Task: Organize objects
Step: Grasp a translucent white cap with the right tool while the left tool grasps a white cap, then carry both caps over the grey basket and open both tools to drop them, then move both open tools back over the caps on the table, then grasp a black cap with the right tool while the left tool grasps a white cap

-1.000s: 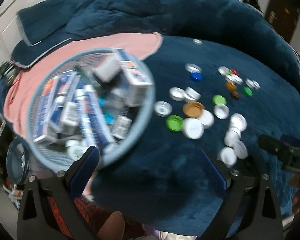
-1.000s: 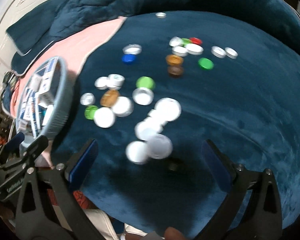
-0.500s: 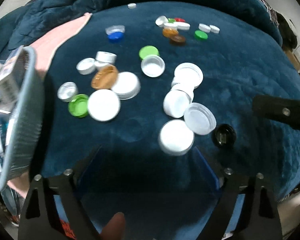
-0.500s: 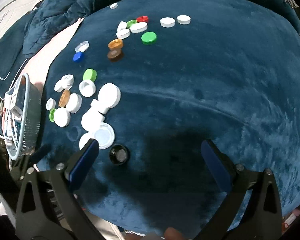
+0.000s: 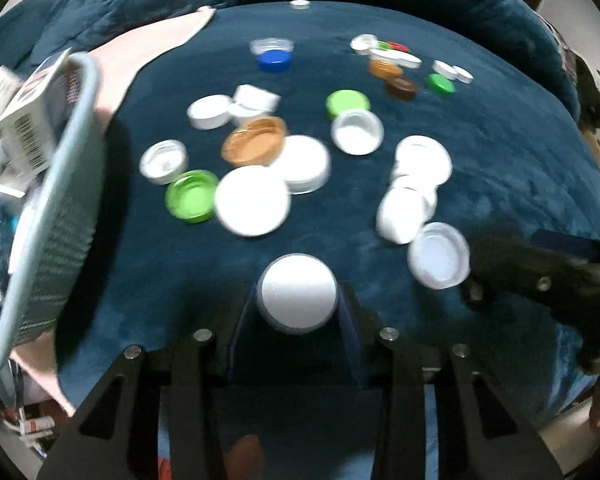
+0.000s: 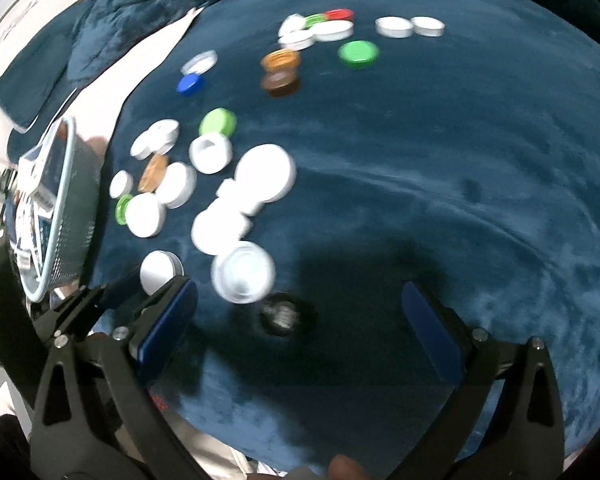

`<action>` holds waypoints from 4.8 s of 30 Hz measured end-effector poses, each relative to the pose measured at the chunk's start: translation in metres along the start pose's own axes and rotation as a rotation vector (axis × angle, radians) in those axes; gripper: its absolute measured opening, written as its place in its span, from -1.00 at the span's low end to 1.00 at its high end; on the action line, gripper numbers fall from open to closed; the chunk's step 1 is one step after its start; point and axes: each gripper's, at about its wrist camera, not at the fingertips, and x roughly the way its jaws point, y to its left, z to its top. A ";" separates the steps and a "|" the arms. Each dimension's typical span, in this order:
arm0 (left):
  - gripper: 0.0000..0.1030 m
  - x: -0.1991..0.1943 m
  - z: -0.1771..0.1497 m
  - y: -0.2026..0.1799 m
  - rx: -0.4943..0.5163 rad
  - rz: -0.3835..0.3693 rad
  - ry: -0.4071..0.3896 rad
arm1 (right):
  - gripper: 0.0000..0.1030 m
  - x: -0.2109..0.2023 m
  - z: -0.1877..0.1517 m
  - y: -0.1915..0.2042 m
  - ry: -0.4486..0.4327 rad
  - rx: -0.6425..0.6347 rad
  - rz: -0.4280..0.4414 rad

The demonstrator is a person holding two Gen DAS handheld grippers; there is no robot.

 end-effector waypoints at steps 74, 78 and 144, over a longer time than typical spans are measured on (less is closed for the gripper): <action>0.94 -0.134 -0.076 0.263 -0.626 0.254 -0.198 | 1.00 0.000 0.014 0.267 -0.003 -0.342 0.275; 0.98 -0.132 -0.071 0.256 -0.621 0.270 -0.179 | 1.00 0.002 0.013 0.250 -0.006 -0.342 0.203; 0.81 0.011 0.032 -0.051 0.099 0.090 -0.058 | -0.40 -0.004 -0.002 -0.059 0.024 -0.065 -0.060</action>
